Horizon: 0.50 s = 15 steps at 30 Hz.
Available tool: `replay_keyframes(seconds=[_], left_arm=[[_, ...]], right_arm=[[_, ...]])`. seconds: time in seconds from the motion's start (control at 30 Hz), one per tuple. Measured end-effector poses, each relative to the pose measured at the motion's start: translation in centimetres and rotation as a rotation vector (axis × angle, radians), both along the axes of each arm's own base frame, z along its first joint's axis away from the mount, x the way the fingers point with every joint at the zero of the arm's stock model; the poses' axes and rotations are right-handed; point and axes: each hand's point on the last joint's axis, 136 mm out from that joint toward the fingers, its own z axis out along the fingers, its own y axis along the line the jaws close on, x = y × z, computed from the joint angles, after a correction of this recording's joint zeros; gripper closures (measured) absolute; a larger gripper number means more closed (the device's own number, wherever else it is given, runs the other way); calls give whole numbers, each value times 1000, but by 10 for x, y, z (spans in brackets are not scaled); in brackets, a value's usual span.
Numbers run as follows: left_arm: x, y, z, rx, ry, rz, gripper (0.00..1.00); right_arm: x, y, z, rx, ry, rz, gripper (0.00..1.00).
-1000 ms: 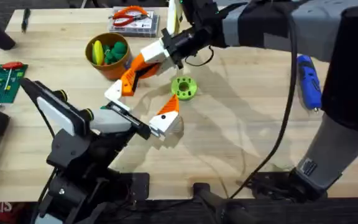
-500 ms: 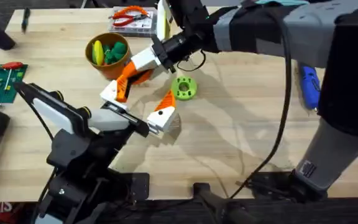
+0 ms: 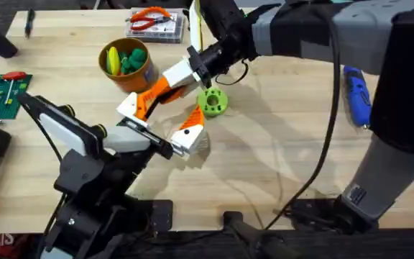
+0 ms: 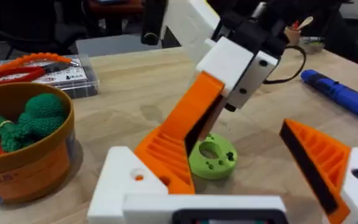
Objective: Pick up the gripper from the table and insert it into the empty holder that is missing its gripper. Then pick up a screw, insert it into the mounting hole, and use the screwdriver to tighten it. Finally, clean up the table by picking up the vegetable and placing it into the bucket.
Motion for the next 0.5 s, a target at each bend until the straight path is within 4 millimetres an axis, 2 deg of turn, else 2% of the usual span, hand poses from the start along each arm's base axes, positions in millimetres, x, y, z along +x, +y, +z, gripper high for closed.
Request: replay_keyframes(seconds=[0.13,0.5], left_arm=[[0,0,0,4,-2,1,16],[-1,-2,0,3,-2,-16,16]], right_arm=[[-3,-2,1,17,-7,17,990],[-6,-3,2,46,-46,36,994]])
